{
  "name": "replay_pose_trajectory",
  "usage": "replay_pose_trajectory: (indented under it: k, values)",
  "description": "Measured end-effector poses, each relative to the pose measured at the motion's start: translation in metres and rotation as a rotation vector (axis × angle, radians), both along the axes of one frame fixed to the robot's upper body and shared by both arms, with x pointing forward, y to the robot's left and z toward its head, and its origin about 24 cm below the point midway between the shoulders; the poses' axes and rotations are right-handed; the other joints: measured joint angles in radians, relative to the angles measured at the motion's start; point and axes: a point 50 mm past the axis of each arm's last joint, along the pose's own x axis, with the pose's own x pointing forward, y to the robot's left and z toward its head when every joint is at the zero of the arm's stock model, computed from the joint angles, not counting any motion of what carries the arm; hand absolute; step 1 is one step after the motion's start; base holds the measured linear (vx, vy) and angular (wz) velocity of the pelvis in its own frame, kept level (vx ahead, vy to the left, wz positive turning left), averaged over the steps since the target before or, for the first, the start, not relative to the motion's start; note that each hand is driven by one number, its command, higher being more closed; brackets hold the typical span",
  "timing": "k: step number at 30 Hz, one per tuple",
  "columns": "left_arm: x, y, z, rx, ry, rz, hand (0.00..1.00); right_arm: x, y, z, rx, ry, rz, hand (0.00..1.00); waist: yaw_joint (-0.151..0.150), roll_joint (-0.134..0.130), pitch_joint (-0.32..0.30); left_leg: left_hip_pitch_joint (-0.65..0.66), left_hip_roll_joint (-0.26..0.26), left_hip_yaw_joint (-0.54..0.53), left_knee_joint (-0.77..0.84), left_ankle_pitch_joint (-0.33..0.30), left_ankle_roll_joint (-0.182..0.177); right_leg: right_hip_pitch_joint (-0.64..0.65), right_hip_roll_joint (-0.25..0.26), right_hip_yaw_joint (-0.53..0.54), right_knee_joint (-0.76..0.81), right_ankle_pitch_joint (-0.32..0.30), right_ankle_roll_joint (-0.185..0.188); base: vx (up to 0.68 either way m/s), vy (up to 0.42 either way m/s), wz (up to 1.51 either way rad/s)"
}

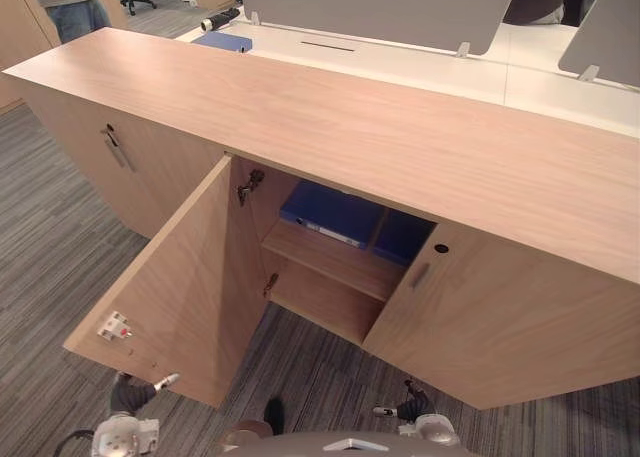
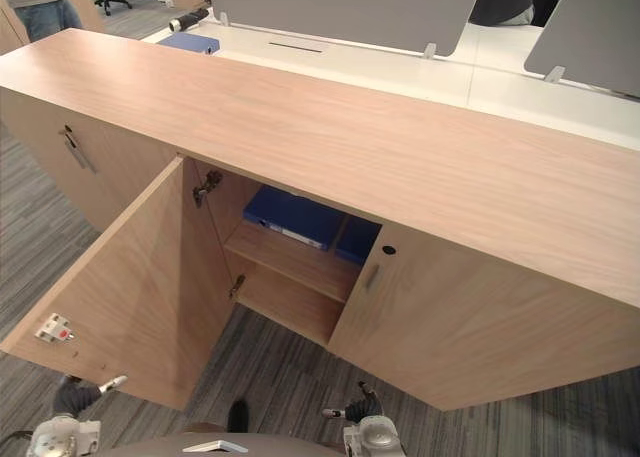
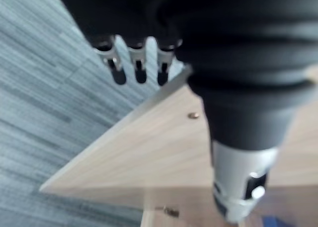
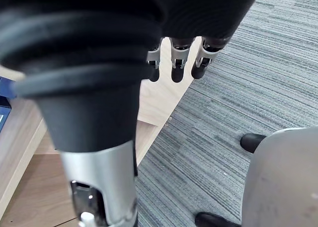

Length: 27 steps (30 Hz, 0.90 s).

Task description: Walk over to the cabinet, pick up the folder, carry it to the office cabinet, place the folder inside the office cabinet, then close the office cabinet door

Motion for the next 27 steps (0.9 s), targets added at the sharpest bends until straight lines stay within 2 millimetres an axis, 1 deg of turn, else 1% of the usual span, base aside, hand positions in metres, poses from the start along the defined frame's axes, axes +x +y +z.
replay_pose_trajectory:
  k: [2,4,5,7,8,9,10,11,12,14,16,17,18,19,20,21,23,24,25,27]
  values:
    - [-0.005,-0.014,-0.007,-0.041,0.031,-0.040,0.00,0.000,0.000,0.000,0.000,0.000,0.000,0.00,-0.005,0.000,0.000,0.000,0.000,0.010,0.000,0.001,0.000,-0.003,0.000,0.006,0.001,0.004,0.001,-0.05,0.015,-0.10]
    - [-0.001,-0.028,-0.010,-0.077,0.040,-0.107,0.00,0.000,0.000,0.000,0.001,0.001,0.000,0.00,-0.009,0.002,-0.002,0.002,0.000,0.017,0.000,0.001,0.001,-0.011,0.000,0.024,0.007,0.004,0.001,-0.04,0.025,-0.18]
    - [0.001,-0.043,-0.014,-0.117,0.053,-0.165,0.00,0.001,0.001,0.000,0.003,-0.004,0.000,0.00,-0.029,0.005,-0.004,0.001,0.000,0.027,0.000,0.000,0.001,-0.021,-0.002,0.032,0.013,0.005,-0.001,-0.04,0.027,-0.27]
    - [0.000,-0.062,-0.018,-0.169,0.073,-0.247,0.00,0.003,0.001,0.001,0.001,-0.012,0.000,0.00,-0.037,0.011,-0.007,0.001,0.002,0.042,0.000,-0.001,0.002,-0.030,-0.001,0.049,0.013,0.008,-0.005,-0.03,0.033,-0.29]
    - [0.003,-0.084,-0.021,-0.224,0.075,-0.316,0.00,0.004,0.001,0.002,0.002,-0.015,0.000,0.00,-0.051,0.015,-0.009,0.001,0.003,0.050,0.000,-0.002,0.004,-0.035,-0.001,0.057,0.013,0.009,-0.007,-0.03,0.028,-0.22]
    - [0.005,-0.090,-0.021,-0.237,0.072,-0.343,0.00,0.004,0.002,0.002,0.003,-0.018,0.000,0.00,-0.058,0.016,-0.009,0.001,0.003,0.052,0.000,-0.002,0.004,-0.036,-0.001,0.059,0.013,0.011,-0.009,-0.02,0.018,-0.18]
    - [0.009,-0.101,-0.021,-0.260,0.063,-0.366,0.00,0.006,0.003,0.003,0.005,-0.024,0.000,0.00,-0.067,0.016,-0.010,0.002,0.005,0.056,0.000,-0.002,0.004,-0.037,0.000,0.063,0.013,0.013,-0.012,-0.02,0.011,-0.20]
    - [0.020,-0.117,-0.019,-0.296,0.034,-0.417,0.00,0.006,0.004,0.003,0.007,-0.027,0.000,0.00,-0.072,0.016,-0.013,0.002,0.009,0.070,0.000,-0.002,0.004,-0.044,0.003,0.077,0.012,0.017,-0.019,-0.02,0.009,-0.25]
    - [0.027,-0.124,-0.017,-0.306,0.014,-0.438,0.00,0.006,0.004,0.003,0.008,-0.027,0.000,0.00,-0.074,0.016,-0.015,0.002,0.011,0.074,0.000,-0.002,0.004,-0.048,0.005,0.081,0.012,0.019,-0.022,-0.02,0.004,-0.30]
    - [0.049,-0.139,-0.007,-0.316,-0.055,-0.507,0.00,0.007,0.007,0.003,0.013,-0.030,-0.002,0.00,-0.090,0.016,-0.023,0.002,0.016,0.089,0.000,-0.003,0.005,-0.053,0.008,0.086,0.007,0.026,-0.033,0.00,0.000,-0.26]
    - [0.072,-0.155,0.010,-0.325,-0.160,-0.581,0.00,0.007,0.009,0.003,0.016,-0.031,0.001,0.00,-0.114,0.015,-0.041,0.006,0.022,0.108,0.000,-0.007,0.003,-0.056,0.014,0.107,-0.004,0.033,-0.044,0.03,-0.007,-0.29]
    - [0.078,-0.159,0.014,-0.325,-0.185,-0.601,0.00,0.007,0.009,0.003,0.016,-0.032,0.000,0.00,-0.116,0.014,-0.042,0.009,0.023,0.114,0.000,-0.008,0.002,-0.055,0.014,0.110,-0.004,0.035,-0.047,0.05,-0.011,-0.30]
    - [0.087,-0.167,0.022,-0.328,-0.227,-0.643,0.00,0.007,0.009,0.003,0.016,-0.031,-0.001,0.00,-0.119,0.014,-0.044,0.016,0.025,0.128,0.000,-0.013,0.001,-0.055,0.015,0.119,-0.004,0.037,-0.047,0.05,-0.012,-0.30]
    - [0.093,-0.174,0.028,-0.332,-0.255,-0.677,0.00,0.006,0.009,0.002,0.016,-0.030,-0.002,0.00,-0.123,0.013,-0.051,0.018,0.026,0.137,0.000,-0.018,0.000,-0.056,0.015,0.131,-0.010,0.044,-0.037,0.05,-0.013,-0.30]
    - [0.096,-0.177,0.030,-0.334,-0.263,-0.691,0.00,0.006,0.009,0.002,0.017,-0.027,-0.002,0.00,-0.125,0.013,-0.055,0.018,0.027,0.142,0.000,-0.020,0.001,-0.056,0.016,0.134,-0.016,0.047,-0.033,0.07,-0.016,-0.27]
    - [0.098,-0.184,0.033,-0.341,-0.276,-0.717,0.00,0.005,0.010,0.001,0.019,-0.022,-0.003,0.00,-0.129,0.011,-0.062,0.019,0.029,0.152,0.000,-0.024,0.001,-0.056,0.016,0.141,-0.028,0.059,-0.016,0.08,-0.018,-0.23]
    - [0.102,-0.195,0.037,-0.352,-0.287,-0.774,0.00,0.007,0.012,0.001,0.023,-0.025,-0.004,0.00,-0.146,0.011,-0.065,0.019,0.029,0.157,0.000,-0.026,0.002,-0.051,0.018,0.145,-0.044,0.075,-0.001,0.09,-0.026,-0.16]
    - [0.104,-0.202,0.040,-0.358,-0.294,-0.810,0.00,0.007,0.012,0.001,0.026,-0.024,-0.005,0.00,-0.154,0.010,-0.066,0.020,0.031,0.162,0.001,-0.023,0.006,-0.051,0.020,0.148,-0.050,0.078,0.001,0.07,-0.030,-0.13]
    - [0.105,-0.202,0.040,-0.354,-0.296,-0.813,0.00,0.008,0.012,0.001,0.028,-0.021,-0.006,0.00,-0.159,0.009,-0.065,0.025,0.033,0.167,0.001,-0.024,0.007,-0.045,0.022,0.156,-0.052,0.082,0.003,0.09,-0.035,-0.16]
    - [0.106,-0.203,0.041,-0.350,-0.298,-0.825,0.00,0.009,0.013,0.000,0.028,-0.015,-0.005,0.00,-0.161,0.008,-0.064,0.038,0.036,0.176,0.003,-0.028,0.007,-0.037,0.025,0.163,-0.058,0.085,0.003,0.06,-0.024,-0.18]
